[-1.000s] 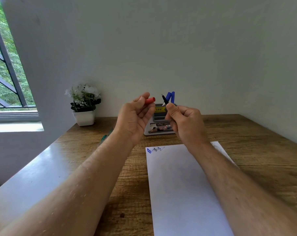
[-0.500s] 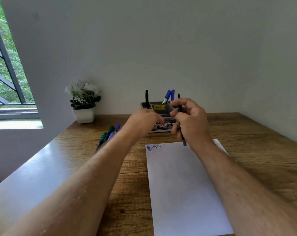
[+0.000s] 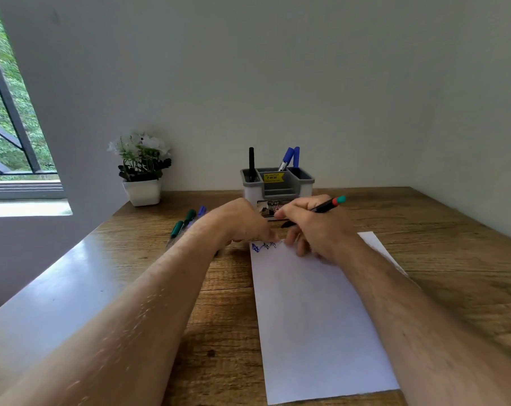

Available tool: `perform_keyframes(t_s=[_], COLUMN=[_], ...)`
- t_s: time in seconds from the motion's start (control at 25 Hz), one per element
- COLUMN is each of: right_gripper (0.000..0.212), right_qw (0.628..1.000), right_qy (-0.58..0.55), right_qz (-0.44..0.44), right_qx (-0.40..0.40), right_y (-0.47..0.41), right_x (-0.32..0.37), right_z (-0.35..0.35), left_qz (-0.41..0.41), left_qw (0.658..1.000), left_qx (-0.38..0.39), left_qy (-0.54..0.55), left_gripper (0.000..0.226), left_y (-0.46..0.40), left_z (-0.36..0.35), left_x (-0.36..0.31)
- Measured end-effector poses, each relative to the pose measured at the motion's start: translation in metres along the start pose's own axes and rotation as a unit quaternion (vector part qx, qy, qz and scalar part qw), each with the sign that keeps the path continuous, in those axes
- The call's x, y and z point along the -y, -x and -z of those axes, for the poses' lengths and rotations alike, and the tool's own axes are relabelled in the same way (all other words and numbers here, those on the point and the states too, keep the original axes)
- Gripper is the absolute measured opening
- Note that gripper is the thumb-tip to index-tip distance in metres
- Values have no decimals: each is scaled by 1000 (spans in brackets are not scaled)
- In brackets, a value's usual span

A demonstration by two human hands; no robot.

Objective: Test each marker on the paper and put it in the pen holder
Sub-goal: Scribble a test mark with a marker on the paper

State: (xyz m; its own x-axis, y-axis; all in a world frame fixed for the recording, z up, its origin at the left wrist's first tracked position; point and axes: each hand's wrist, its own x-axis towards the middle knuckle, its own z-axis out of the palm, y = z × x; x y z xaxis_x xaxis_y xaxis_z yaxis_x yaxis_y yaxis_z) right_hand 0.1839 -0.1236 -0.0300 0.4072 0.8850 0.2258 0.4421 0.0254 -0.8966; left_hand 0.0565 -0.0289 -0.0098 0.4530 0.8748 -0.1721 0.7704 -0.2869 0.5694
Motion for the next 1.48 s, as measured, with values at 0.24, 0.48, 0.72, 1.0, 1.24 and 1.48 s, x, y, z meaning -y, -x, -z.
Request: perform_keyframes(t_s=[0.24,0.48,0.72,1.0,1.24,1.48], right_gripper=[14,28,28,27,29,23], right_qw=[999,991,990,988,991,986], right_qy=[20,126,125,141,120,155], right_qz=[-29,16,19,24,27,32], right_qx=[40,49,62,53,51,50], right_y=[1,-2,-5,-5,-6,-7], right_x=[1,-4,-5,-6,-7,-6], right_z=[3,1,-1,-2,-1,-2], left_qz=[-10,-29,-53,-51,-46,-52], left_qw=[999,999,993,993,995,993], left_qx=[-13,-7,-21,-14,-11,-10], left_qy=[-30,-42,-104,-106,-92,-101], left_gripper=[40,41,38,38,38,34], left_y=[-6,-10,-5,-6,-6,-4], left_z=[-5,-10,-13,-12,-11,-10], left_x=[1,3,-2,-3,-3,-2])
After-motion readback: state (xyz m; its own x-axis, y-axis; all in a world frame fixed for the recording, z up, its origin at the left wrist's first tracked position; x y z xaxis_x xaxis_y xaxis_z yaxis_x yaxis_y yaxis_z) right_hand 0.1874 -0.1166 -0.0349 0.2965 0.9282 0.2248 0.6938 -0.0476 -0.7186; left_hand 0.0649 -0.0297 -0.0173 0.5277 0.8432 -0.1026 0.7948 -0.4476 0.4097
